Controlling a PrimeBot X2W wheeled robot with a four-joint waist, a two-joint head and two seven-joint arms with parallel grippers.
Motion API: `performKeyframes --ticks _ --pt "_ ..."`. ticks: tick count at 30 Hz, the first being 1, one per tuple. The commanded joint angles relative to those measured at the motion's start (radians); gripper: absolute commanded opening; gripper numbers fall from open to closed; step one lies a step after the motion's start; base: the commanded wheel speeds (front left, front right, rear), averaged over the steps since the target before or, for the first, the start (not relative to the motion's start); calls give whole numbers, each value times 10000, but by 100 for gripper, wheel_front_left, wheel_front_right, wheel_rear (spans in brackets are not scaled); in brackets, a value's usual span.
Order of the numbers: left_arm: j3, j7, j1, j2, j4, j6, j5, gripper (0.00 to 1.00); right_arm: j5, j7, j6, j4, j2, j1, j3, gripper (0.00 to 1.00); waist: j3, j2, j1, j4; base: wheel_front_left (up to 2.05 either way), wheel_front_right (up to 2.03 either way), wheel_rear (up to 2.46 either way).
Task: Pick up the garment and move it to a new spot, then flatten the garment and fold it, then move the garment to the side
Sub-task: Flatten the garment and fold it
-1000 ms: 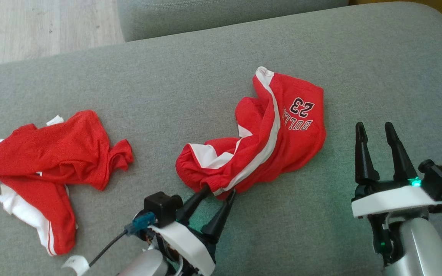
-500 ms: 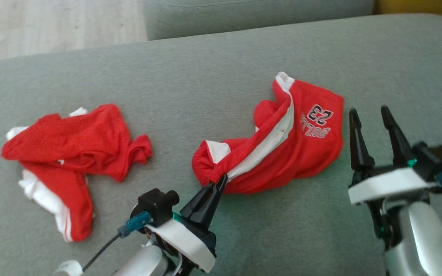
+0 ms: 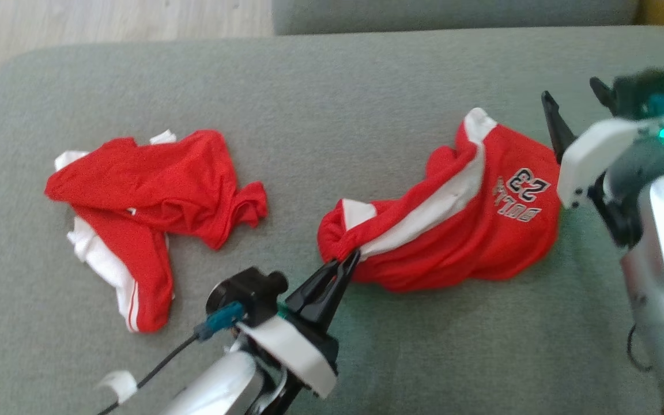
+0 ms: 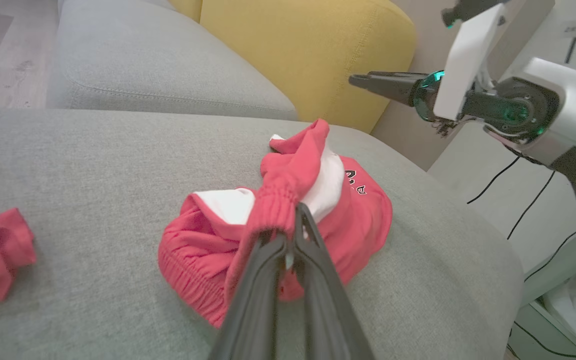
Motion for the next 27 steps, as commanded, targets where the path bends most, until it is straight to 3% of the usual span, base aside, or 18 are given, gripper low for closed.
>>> performKeyframes --ticks 1,12,27 --pt "259 4 -503 -9 -264 -29 78 0 121 115 -17 -115 -146 -446 346 100 206 0 -1 206 0 0 0" --pt "-210 36 -1413 -543 238 -257 348 0 1834 803 -17 3174 -1806 -2839 3723 100 1104 0 -1 1126 0 0 0" --pt "-464 -123 -1766 -757 629 -345 363 0 4286 331 -17 4621 -2623 -3796 6823 100 1435 0 -1 1613 0 0 0"
